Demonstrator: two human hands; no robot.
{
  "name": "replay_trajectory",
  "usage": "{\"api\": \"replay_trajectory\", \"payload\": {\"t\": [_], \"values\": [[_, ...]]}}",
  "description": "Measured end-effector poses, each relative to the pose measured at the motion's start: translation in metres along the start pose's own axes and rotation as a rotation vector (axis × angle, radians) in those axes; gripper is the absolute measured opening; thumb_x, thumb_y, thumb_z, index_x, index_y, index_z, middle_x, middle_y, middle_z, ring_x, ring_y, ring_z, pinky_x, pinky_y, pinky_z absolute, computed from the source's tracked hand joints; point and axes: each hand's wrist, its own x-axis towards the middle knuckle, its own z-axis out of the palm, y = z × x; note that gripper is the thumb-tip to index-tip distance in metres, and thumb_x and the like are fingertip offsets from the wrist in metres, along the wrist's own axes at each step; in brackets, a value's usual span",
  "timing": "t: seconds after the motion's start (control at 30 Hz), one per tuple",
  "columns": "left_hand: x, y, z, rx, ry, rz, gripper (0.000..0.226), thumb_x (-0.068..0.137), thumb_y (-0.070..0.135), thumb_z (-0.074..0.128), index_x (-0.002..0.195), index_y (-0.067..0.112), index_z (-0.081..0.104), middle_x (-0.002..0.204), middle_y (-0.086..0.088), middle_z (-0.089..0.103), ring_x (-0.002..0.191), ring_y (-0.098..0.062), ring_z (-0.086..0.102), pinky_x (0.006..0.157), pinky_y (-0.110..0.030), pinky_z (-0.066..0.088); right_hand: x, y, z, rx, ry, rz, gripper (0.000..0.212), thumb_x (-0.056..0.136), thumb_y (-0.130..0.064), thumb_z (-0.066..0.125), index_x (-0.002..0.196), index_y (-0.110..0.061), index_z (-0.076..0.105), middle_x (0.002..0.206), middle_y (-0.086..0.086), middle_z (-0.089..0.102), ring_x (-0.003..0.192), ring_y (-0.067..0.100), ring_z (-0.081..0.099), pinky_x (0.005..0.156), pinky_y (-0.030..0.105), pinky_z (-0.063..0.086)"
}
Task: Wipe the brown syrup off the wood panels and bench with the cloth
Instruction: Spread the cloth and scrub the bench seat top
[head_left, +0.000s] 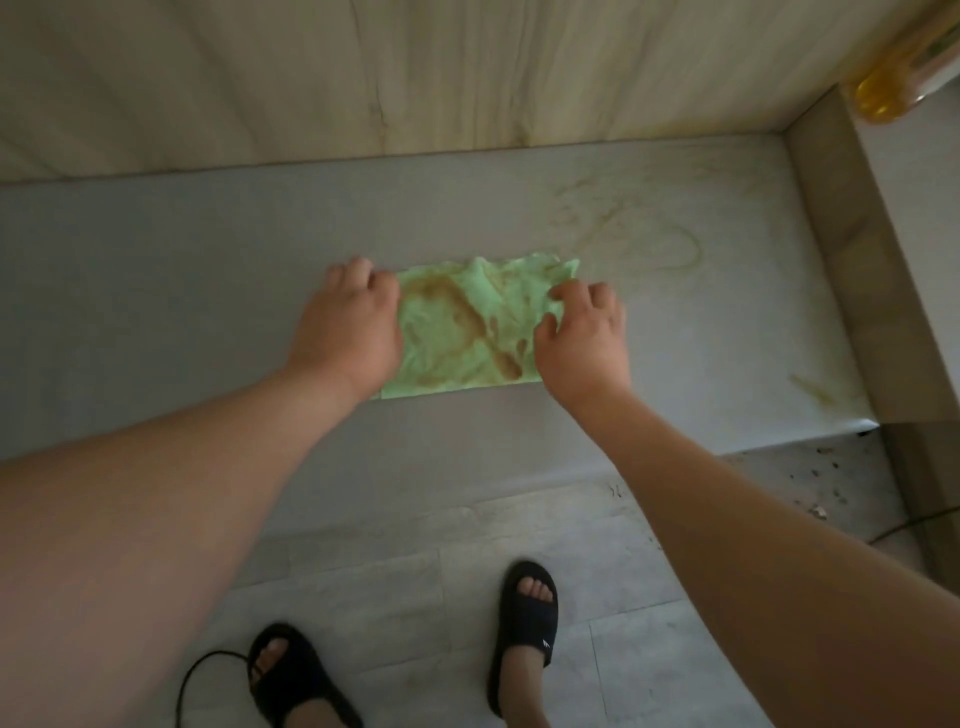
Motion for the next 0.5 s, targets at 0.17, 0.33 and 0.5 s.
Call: {"api": "replay_trajectory", "payload": {"t": [0.17, 0.33, 0.5], "values": [[-0.019, -0.020, 0.025, -0.005, -0.276, 0.183, 0.040, 0.084, 0.011, 0.062, 0.124, 0.014, 0.065, 0.122, -0.013, 0.054, 0.115, -0.039, 0.053, 0.092, -0.050, 0.052, -0.011, 0.009, 0.031, -0.166, -0.128, 0.040, 0.036, 0.099, -0.032, 0.051, 0.130, -0.014, 0.053, 0.133, 0.013, 0.047, 0.123, 0.036, 0.043, 0.104, 0.045, 0.040], [-0.050, -0.008, 0.019, -0.380, -0.457, 0.188, 0.046, 0.079, 0.020, 0.046, 0.111, 0.016, 0.079, 0.110, -0.006, 0.076, 0.107, -0.028, 0.069, 0.095, -0.034, 0.054, -0.006, 0.007, 0.033, -0.268, 0.027, 0.154, 0.043, 0.095, -0.034, 0.048, 0.128, -0.007, 0.055, 0.134, 0.018, 0.050, 0.124, 0.039, 0.045, 0.111, 0.048, 0.035], [-0.031, -0.024, 0.015, -0.386, -0.163, -0.086, 0.044, 0.073, 0.025, 0.039, 0.091, 0.019, 0.078, 0.094, -0.008, 0.077, 0.091, -0.034, 0.072, 0.080, -0.040, 0.056, -0.003, -0.042, 0.082, -0.197, -0.069, 0.149, 0.077, 0.103, -0.059, 0.031, 0.166, -0.017, 0.013, 0.171, 0.022, 0.003, 0.158, 0.041, 0.002, 0.128, 0.051, 0.002]]}}
